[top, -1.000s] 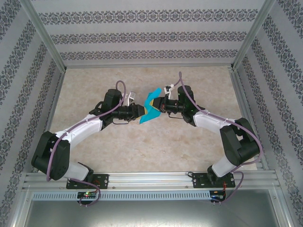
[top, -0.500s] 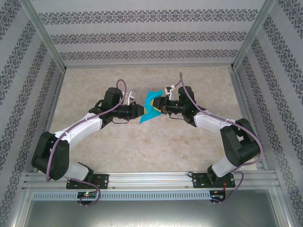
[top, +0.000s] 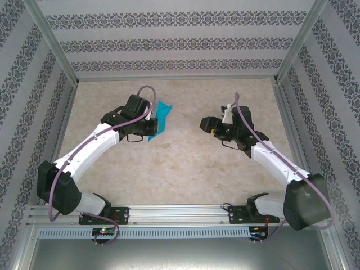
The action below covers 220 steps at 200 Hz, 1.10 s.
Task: Fold a paper plane with a square sheet of paper (pick it up from the middle)
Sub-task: Turn over the paper at the center of the table.
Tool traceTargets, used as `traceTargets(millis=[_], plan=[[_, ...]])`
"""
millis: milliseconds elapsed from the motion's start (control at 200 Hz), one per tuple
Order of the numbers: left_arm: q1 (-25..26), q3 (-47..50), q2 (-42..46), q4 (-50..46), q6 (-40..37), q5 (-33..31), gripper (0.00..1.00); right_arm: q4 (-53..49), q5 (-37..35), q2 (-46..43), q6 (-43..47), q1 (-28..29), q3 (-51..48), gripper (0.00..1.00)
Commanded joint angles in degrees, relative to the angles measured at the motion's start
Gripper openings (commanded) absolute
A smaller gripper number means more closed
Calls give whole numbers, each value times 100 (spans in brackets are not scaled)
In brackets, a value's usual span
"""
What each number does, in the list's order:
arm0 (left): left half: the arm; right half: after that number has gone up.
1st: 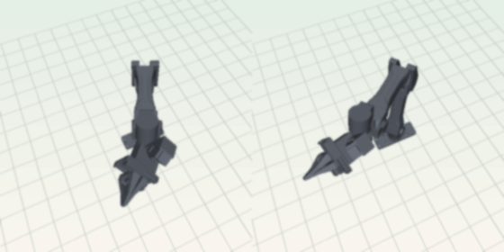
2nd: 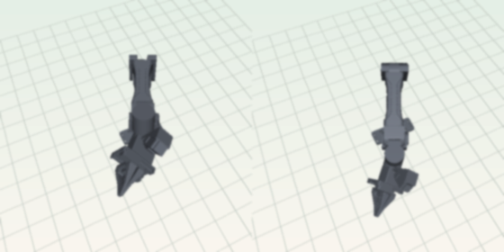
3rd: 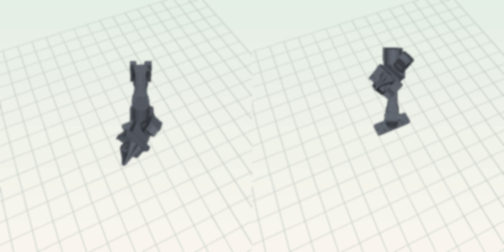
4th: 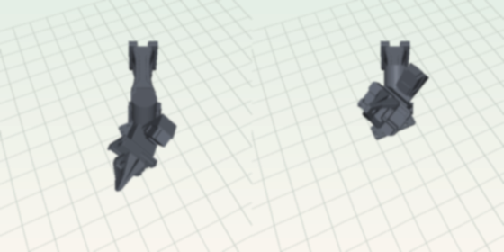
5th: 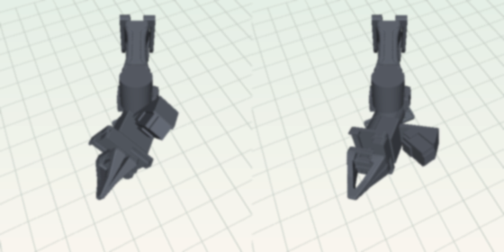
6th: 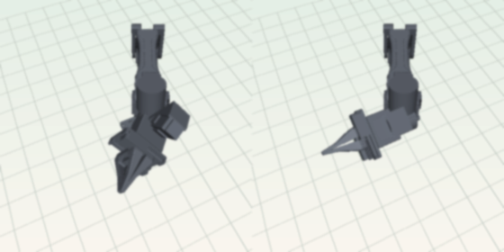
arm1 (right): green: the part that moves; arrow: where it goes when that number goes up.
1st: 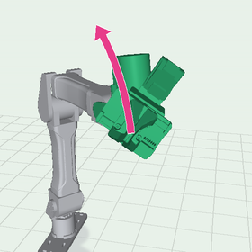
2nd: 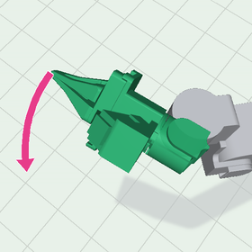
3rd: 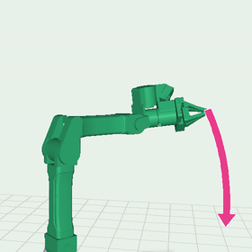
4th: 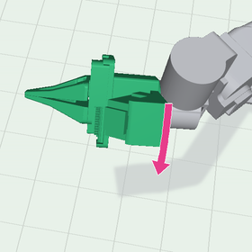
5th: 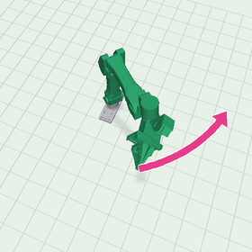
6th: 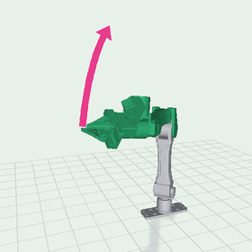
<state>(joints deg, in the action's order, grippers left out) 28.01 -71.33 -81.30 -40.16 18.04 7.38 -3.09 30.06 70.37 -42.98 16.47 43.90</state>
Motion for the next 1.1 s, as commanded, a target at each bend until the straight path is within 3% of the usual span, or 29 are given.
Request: traceTargets(millis=[0,175,450,729,919,1004,1094], plan=[[443,-410,-160,-1139,-664,-1983,6,-436,-194,-292,295,-128,-79,71],[1222,-557,-749,-1444,-785,-3333,6,-693,-150,-572,406,-318,-176,75],[2486,-616,-1979,-1156,-923,-4098,5,-754,47,-914,430,-726,-511,80],[3429,-781,-3082,-824,-978,-3956,9,-803,226,-894,500,-917,-583,81],[3580,-767,-3369,-781,-964,-3447,17,-788,289,-879,514,-949,-636,81],[3586,-691,-3240,-685,-928,-3102,25,-798,297,-925,508,-944,-696,81],[3582,-612,-2987,-536,-895,-2791,43,-774,309,-950,493,-946,-757,81]])
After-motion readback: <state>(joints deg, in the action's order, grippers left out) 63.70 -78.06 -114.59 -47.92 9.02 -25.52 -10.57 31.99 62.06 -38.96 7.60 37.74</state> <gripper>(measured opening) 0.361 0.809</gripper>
